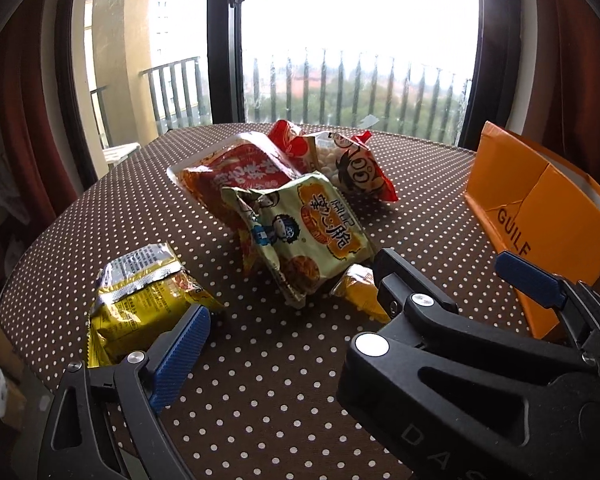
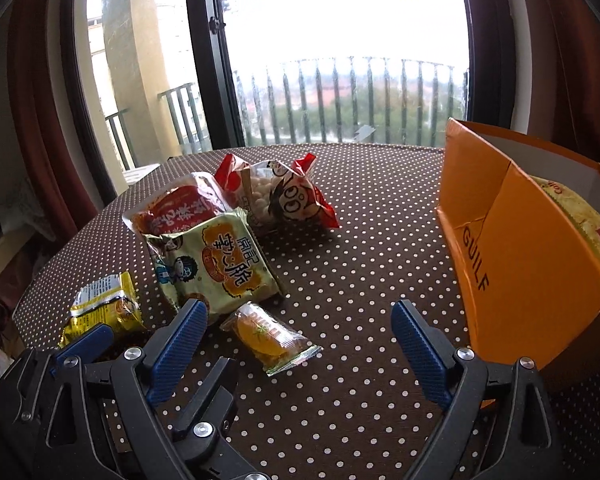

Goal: Organize snacks
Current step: 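Grasp the clear-wrapped pastry with the right tool, then grasp the yellow packet with the left tool while the right tool holds the pastry, then lift the yellow packet and the pastry off the table with both tools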

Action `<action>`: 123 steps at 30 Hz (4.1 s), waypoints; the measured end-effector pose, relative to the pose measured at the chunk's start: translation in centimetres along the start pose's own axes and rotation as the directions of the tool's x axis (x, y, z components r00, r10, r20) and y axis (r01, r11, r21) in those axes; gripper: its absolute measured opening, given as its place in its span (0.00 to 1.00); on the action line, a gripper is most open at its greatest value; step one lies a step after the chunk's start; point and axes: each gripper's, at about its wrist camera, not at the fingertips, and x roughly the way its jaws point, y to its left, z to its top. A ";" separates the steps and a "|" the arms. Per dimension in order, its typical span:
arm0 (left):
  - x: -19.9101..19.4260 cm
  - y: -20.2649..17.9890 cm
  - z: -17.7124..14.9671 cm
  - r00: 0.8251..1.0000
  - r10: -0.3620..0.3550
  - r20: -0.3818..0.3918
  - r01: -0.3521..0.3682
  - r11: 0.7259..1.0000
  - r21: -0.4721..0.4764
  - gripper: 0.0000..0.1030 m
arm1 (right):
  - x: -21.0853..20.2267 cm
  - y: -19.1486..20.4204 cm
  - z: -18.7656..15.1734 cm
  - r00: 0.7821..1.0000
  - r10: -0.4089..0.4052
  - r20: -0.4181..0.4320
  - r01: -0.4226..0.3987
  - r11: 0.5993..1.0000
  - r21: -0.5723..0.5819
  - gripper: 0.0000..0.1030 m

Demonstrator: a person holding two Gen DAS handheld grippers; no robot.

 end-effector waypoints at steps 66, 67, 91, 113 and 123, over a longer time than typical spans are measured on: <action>1.0 8.5 3.6 0.995 0.090 -0.041 -0.090 0.996 -0.006 0.99 | 3.4 8.1 3.0 0.995 0.048 -0.084 -0.052 0.997 -0.049 0.27; 1.3 8.8 3.5 0.995 0.090 -0.051 -0.091 0.996 -0.012 0.99 | 3.6 8.4 2.9 0.995 0.046 -0.090 -0.051 0.997 -0.054 0.27; 4.2 7.8 2.8 0.992 0.021 -0.123 -0.022 1.000 -0.014 0.79 | 4.7 7.2 1.9 0.993 -0.031 -0.116 0.026 0.999 -0.046 0.27; 3.7 5.6 1.9 0.991 0.037 -0.125 -0.037 0.999 0.004 0.87 | 4.0 5.1 1.3 0.990 -0.034 -0.135 0.033 0.999 -0.014 0.28; 4.4 6.1 1.6 0.990 -0.024 -0.139 0.023 1.000 -0.005 0.86 | 4.4 5.5 1.4 0.991 -0.058 -0.123 0.055 0.998 -0.032 0.27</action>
